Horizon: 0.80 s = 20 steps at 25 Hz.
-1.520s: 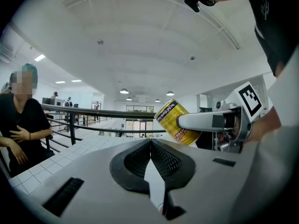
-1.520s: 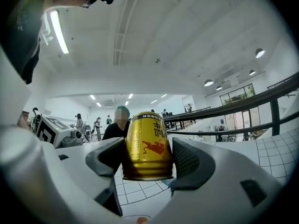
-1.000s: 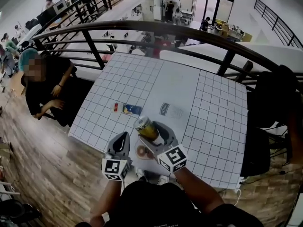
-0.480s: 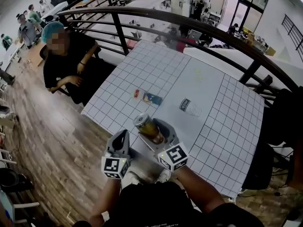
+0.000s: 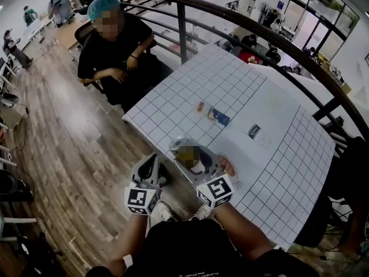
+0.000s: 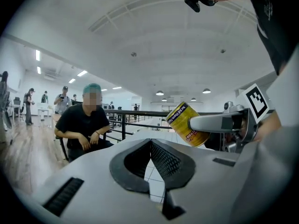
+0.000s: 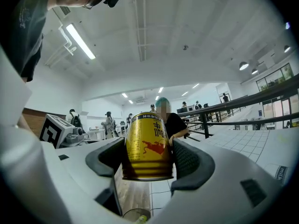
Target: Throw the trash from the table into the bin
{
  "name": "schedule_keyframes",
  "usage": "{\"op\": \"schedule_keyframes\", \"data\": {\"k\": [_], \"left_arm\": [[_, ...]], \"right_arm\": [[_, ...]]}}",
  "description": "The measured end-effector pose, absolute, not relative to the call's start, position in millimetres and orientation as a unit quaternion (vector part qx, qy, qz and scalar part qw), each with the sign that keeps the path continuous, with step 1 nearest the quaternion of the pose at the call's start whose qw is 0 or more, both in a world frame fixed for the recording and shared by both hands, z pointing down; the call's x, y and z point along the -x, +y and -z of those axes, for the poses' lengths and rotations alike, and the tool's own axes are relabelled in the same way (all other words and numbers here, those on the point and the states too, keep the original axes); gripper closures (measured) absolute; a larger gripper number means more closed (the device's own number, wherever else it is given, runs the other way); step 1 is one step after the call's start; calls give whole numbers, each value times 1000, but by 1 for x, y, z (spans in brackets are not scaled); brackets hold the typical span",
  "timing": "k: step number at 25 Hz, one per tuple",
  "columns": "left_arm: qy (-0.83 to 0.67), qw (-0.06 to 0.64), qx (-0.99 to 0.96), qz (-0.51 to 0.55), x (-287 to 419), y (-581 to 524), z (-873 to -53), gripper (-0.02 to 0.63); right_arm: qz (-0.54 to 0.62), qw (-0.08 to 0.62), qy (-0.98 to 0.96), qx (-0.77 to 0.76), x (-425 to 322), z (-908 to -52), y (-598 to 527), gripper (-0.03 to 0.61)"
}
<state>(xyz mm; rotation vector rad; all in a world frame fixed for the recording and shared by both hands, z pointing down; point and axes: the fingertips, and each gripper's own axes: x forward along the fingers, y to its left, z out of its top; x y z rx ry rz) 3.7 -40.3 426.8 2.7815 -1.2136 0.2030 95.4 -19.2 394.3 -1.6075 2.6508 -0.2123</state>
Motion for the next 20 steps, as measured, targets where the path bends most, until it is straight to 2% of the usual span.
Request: {"op": "schedule_keyframes", "data": {"k": [10, 20], "left_arm": [[-461, 76, -881, -70, 108, -56, -453, 591], [-525, 124, -838, -86, 206, -42, -508, 591]], "right_arm": [[87, -12, 883, 462, 10, -421, -49, 255], [121, -64, 905, 403, 104, -484, -62, 255]]}}
